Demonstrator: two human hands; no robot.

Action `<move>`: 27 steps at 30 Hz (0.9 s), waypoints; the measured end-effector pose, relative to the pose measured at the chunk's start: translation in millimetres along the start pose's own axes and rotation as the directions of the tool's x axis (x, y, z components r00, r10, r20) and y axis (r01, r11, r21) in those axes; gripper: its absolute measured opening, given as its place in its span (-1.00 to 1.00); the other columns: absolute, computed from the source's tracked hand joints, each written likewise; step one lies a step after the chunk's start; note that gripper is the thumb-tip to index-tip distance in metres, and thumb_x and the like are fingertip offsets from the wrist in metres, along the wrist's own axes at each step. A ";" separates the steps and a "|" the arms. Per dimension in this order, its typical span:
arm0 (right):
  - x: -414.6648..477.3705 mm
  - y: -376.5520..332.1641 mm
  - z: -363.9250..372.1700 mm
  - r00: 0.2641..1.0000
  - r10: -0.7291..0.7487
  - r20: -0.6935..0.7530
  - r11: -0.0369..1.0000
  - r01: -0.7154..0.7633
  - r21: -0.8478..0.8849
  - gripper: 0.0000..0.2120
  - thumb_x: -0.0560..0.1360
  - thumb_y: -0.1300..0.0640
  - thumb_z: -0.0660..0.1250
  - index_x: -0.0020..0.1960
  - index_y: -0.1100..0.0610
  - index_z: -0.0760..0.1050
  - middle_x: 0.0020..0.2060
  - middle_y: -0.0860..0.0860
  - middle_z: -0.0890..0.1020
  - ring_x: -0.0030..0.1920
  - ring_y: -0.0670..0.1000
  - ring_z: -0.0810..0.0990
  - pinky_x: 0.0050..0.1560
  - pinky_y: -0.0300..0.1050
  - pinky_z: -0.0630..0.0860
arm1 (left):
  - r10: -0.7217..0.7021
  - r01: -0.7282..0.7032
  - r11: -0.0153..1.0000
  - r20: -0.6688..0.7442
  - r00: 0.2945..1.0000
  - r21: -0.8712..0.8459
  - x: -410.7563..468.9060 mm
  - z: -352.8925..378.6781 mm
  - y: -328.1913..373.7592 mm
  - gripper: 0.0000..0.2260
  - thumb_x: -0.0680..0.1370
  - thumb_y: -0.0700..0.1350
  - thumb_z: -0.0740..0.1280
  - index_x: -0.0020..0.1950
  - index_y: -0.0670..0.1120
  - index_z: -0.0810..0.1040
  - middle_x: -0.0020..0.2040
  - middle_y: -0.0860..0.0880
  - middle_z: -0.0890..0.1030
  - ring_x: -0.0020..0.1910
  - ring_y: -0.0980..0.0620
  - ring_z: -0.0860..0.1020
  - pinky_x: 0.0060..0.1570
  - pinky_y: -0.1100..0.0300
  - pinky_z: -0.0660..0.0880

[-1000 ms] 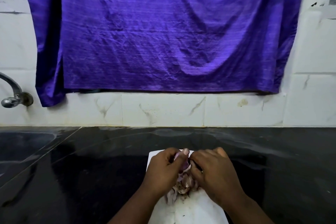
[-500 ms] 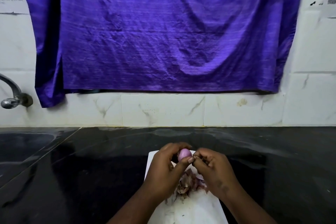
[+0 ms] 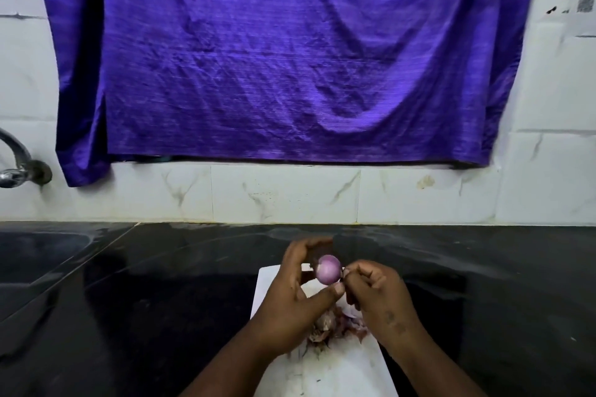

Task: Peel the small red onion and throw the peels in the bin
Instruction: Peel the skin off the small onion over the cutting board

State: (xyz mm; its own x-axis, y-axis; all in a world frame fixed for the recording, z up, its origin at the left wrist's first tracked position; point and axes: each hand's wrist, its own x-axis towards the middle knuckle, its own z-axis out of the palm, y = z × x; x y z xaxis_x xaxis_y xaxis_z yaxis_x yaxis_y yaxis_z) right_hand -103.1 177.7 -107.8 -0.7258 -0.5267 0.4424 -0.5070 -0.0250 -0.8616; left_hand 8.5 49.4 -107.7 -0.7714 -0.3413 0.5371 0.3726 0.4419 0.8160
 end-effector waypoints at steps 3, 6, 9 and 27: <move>-2.1 6.8 -2.2 0.978 -0.207 0.005 0.930 0.198 -0.310 -0.79 0.55 0.05 0.33 -0.26 0.05 0.54 -0.39 -0.03 0.58 -0.38 -0.06 0.53 -0.31 -0.05 0.43 | -0.216 0.225 0.973 -0.143 0.966 0.049 0.9 -0.4 8.2 -0.69 0.55 0.30 0.32 0.26 0.27 0.52 0.17 0.23 0.64 0.12 0.26 0.62 0.06 0.25 0.55; -4.8 4.9 0.5 0.938 -0.344 0.046 0.767 0.309 -0.562 -0.78 0.51 -0.09 0.21 -0.22 -0.04 0.53 -0.34 -0.15 0.59 -0.30 -0.14 0.51 -0.18 -0.14 0.38 | -0.305 0.312 0.950 -0.194 0.932 0.009 4.1 -4.1 7.4 -0.58 0.54 0.34 0.23 -0.10 0.04 0.66 -0.28 0.09 0.68 -0.30 0.19 0.60 -0.19 0.21 0.48; -2.6 5.5 -0.6 0.893 -0.438 0.103 0.625 0.385 -0.679 -0.87 0.50 -0.04 0.31 -0.22 -0.07 0.52 -0.33 -0.16 0.58 -0.30 -0.13 0.49 -0.19 -0.08 0.39 | -0.433 0.421 0.901 -0.153 0.888 -0.104 3.3 -2.8 9.5 -0.53 0.61 0.26 0.28 -0.11 -0.13 0.68 -0.38 0.02 0.62 -0.45 0.16 0.51 -0.40 0.31 0.43; -1.9 0.2 0.2 0.893 -0.442 0.088 0.712 0.408 -0.571 -0.87 0.44 0.01 0.27 -0.27 -0.02 0.46 -0.38 -0.15 0.51 -0.33 -0.16 0.32 -0.23 -0.32 0.24 | -0.277 0.294 0.923 0.101 0.956 -0.250 2.6 -10.3 14.2 -0.83 0.65 -0.14 0.37 0.21 -0.13 0.66 0.14 -0.13 0.71 0.04 0.01 0.68 0.01 0.20 0.64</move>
State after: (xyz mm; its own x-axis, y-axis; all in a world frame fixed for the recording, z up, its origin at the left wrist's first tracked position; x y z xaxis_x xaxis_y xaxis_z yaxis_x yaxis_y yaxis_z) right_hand -101.7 178.6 -108.8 -0.3833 -0.5339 0.7536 -0.9230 0.2522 -0.2908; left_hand 17.1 46.2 -92.5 -0.8924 -0.3645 0.2659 0.2464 0.0999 0.9640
